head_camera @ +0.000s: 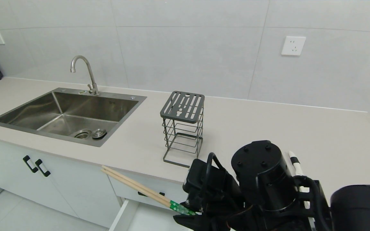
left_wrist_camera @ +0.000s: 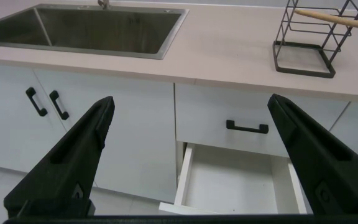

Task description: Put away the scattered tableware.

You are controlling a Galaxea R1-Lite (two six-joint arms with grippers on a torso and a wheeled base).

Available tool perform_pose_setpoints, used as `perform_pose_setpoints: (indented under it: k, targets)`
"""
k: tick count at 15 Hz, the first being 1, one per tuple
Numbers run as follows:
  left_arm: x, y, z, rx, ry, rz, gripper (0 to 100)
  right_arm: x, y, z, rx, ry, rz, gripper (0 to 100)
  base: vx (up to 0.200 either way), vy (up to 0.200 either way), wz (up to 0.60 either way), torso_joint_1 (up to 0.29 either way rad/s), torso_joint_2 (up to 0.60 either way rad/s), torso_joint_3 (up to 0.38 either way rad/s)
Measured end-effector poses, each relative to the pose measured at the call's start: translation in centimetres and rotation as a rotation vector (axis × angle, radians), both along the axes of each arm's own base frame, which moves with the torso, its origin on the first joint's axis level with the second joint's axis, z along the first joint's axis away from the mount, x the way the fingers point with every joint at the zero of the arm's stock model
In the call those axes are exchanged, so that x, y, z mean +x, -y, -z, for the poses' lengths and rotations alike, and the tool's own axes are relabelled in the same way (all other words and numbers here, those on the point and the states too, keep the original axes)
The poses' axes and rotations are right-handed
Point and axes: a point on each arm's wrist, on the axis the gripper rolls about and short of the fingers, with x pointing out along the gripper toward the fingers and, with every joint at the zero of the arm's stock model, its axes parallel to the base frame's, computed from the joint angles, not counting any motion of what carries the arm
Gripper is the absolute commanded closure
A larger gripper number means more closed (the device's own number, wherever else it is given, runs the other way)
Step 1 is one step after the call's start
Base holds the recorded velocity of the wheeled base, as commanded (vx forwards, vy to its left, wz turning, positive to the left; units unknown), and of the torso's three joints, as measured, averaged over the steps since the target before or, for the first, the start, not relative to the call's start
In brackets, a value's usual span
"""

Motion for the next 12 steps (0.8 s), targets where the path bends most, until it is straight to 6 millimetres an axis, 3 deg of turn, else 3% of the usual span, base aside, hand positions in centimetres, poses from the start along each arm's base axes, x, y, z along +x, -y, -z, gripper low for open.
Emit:
perform_pose_setpoints:
  k: [5,9,12]
  targets:
    - [0.0,0.0,0.0,0.000,0.000,0.000,0,1.0,-1.8,-0.5,0.033,-0.003,0.002,100,0.000,0.000,0.00,0.000,0.00,0.000]
    - [0.0,0.0,0.0,-0.001,-0.001,0.000,0,2.7,-4.7,-1.2,0.066,0.015,-0.002,100,0.000,0.000,0.00,-0.161,0.31,0.146]
    - [0.0,0.0,0.0,0.000,0.001,0.000,0,3.5,-6.0,-0.7,0.058,0.012,0.000,100,0.000,0.000,0.00,-0.085,0.17,0.085]
